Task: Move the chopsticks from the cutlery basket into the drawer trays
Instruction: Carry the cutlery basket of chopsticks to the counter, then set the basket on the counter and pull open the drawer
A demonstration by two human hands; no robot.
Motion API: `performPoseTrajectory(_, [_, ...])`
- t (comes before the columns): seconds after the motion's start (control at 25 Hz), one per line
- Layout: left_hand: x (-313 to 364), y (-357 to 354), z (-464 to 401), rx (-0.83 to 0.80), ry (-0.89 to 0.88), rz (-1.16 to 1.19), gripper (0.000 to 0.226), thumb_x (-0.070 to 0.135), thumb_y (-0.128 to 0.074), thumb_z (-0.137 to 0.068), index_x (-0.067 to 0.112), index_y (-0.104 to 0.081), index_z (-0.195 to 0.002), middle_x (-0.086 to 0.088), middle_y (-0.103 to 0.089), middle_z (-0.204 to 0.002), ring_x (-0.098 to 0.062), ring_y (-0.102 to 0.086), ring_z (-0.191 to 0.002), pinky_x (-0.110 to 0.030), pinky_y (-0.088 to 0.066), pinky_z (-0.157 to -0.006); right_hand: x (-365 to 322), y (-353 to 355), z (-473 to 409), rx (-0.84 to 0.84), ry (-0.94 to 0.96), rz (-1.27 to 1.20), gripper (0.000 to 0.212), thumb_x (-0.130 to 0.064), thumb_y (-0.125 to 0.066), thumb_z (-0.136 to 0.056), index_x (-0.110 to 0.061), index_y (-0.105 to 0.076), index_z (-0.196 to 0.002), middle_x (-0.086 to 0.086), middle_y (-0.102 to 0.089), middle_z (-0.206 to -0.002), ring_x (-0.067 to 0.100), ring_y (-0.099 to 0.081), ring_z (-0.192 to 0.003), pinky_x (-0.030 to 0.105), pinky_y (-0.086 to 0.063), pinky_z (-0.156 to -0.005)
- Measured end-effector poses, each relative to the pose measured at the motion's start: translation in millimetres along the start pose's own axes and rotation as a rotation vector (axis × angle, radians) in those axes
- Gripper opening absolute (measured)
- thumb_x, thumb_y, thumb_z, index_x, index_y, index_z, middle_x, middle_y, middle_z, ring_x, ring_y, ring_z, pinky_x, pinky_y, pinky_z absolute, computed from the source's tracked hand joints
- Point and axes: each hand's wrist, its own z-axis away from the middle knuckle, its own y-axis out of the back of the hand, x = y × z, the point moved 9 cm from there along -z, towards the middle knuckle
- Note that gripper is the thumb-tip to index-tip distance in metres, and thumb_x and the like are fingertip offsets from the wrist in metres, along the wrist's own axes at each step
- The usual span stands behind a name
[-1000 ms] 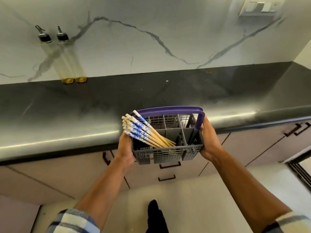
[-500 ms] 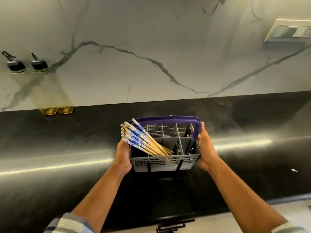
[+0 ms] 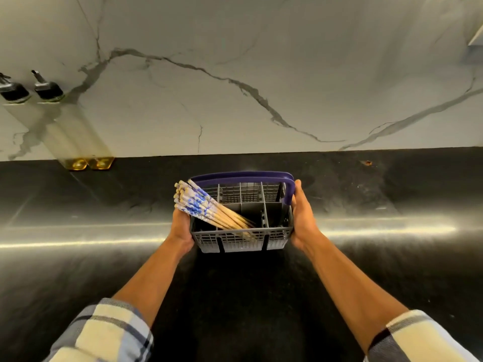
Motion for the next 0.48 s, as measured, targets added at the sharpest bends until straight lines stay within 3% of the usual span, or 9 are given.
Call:
performPoseTrajectory(0.12, [10,3,-4,0.06,-0.083,-0.034,0.04,0.029,-0.027,-0.106,0.019,-0.064,-0.096,0.009,-0.077,-0.074,-0.003,-0.073,-0.07,-0.026,-0.055,-0.071,0,-1,-2,0.006,0.033,0.009,0.075,-0.083,-0.046,-0.076,-0.028,-0.068,-0.123,0.008,-0.069,-0.126,0.032,-0.061,-0.12,0.056,-0.04,-0.109])
performPoseTrajectory(0.2, [13,9,0,0.087,-0.147,-0.107,0.041,0.031,-0.025,-0.107,0.02,-0.065,-0.104,0.013,-0.077,-0.083,0.002,-0.071,-0.078,-0.022,-0.052,-0.075,2,5,-3,0.004,0.054,0.007,0.076,-0.082,-0.048,-0.076,-0.03,-0.062,-0.13,0.005,-0.065,-0.132,0.029,-0.058,-0.125,0.055,-0.038,-0.111])
performPoseTrajectory(0.28, [9,20,12,0.103,-0.184,-0.231,0.042,0.036,-0.027,-0.106,0.021,-0.066,-0.111,0.012,-0.075,-0.098,0.002,-0.069,-0.092,-0.022,-0.05,-0.086,3,16,-6,-0.001,0.081,0.003,0.086,-0.082,-0.049,-0.076,-0.029,-0.048,-0.143,0.001,-0.053,-0.146,0.024,-0.048,-0.136,0.053,-0.03,-0.117])
performPoseTrajectory(0.36, [-3,38,24,0.096,-0.181,-0.359,0.039,0.042,-0.035,-0.103,0.024,-0.066,-0.118,0.007,-0.071,-0.115,-0.005,-0.063,-0.11,-0.031,-0.045,-0.1,0,26,-6,-0.013,0.119,0.005,0.093,-0.081,-0.047,-0.076,-0.026,-0.037,-0.151,-0.005,-0.039,-0.156,0.017,-0.036,-0.144,0.047,-0.022,-0.121])
performPoseTrajectory(0.48, [-15,64,46,0.109,-0.177,-0.615,0.053,0.048,-0.043,-0.1,0.03,-0.037,-0.149,0.004,-0.041,-0.154,-0.01,-0.036,-0.141,-0.04,-0.026,-0.119,1,38,4,0.014,0.159,0.04,0.077,-0.069,-0.04,-0.089,-0.025,-0.033,-0.152,-0.007,-0.035,-0.158,0.013,-0.033,-0.145,0.044,-0.02,-0.123])
